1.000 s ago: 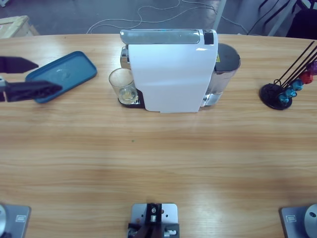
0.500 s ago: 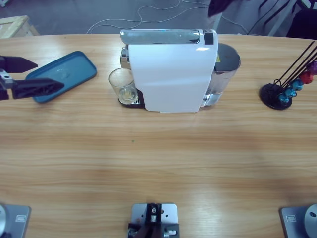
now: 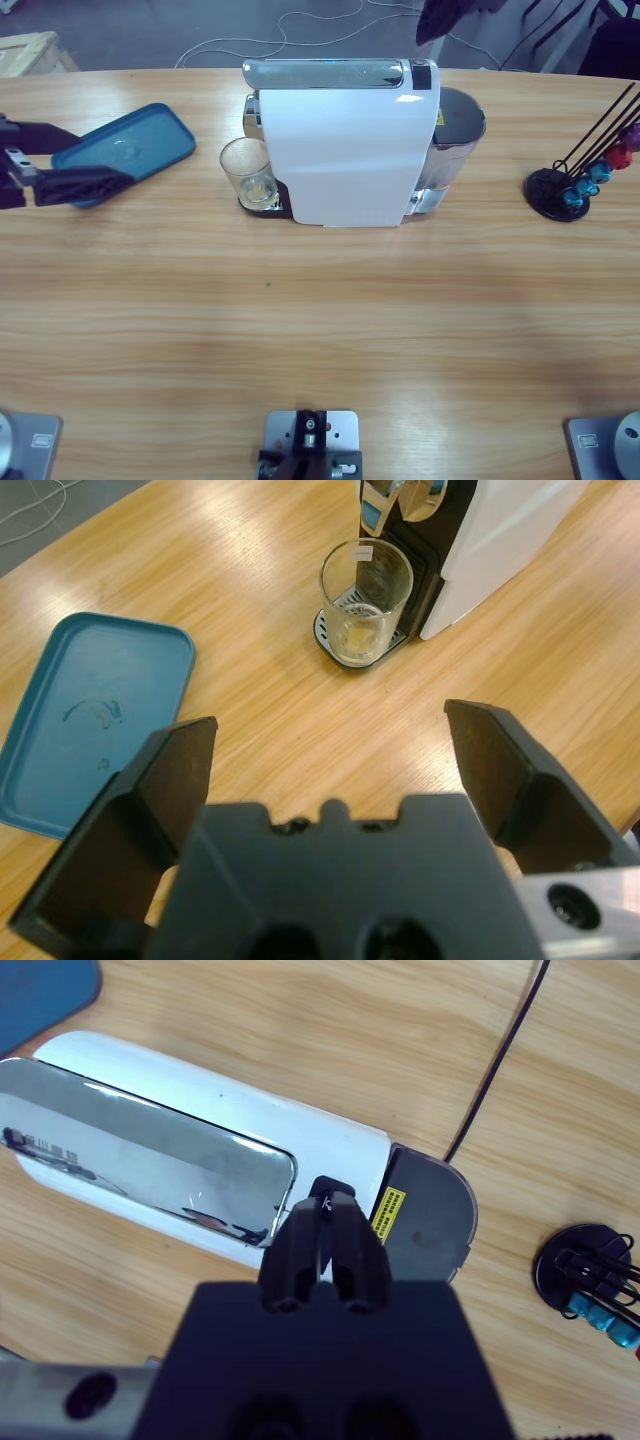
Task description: Pour coffee
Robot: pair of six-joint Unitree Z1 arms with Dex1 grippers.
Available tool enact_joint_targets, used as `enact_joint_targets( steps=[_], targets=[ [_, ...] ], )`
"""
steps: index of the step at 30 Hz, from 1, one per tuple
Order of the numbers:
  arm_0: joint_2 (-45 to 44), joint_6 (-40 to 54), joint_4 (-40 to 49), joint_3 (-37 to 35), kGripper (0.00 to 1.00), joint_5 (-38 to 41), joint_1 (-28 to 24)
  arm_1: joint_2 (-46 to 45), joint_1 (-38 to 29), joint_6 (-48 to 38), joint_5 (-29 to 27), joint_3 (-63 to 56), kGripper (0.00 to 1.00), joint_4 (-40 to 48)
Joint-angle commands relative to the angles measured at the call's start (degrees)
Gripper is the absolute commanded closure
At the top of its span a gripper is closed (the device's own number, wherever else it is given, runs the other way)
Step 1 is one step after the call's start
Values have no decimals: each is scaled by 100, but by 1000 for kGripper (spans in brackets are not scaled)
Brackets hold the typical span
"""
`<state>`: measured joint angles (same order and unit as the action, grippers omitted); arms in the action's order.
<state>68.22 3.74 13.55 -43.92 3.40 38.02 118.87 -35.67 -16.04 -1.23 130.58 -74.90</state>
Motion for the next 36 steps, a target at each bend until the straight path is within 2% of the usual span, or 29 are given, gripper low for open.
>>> enact_joint_targets(
  steps=[1,26,33,36],
  targets=[
    [248,-102,-69,226,13,11,65,453,95,83,3,-119,1000,-19],
    [394,-102,-151,227,13,11,65,386,104,92,-70,-303,1000,-41],
    [408,-111,-151,234,13,11,65,432,21,92,16,-662,1000,9],
    [403,-111,-151,234,13,11,65,319,-2,92,-109,-639,1000,54]
  ],
)
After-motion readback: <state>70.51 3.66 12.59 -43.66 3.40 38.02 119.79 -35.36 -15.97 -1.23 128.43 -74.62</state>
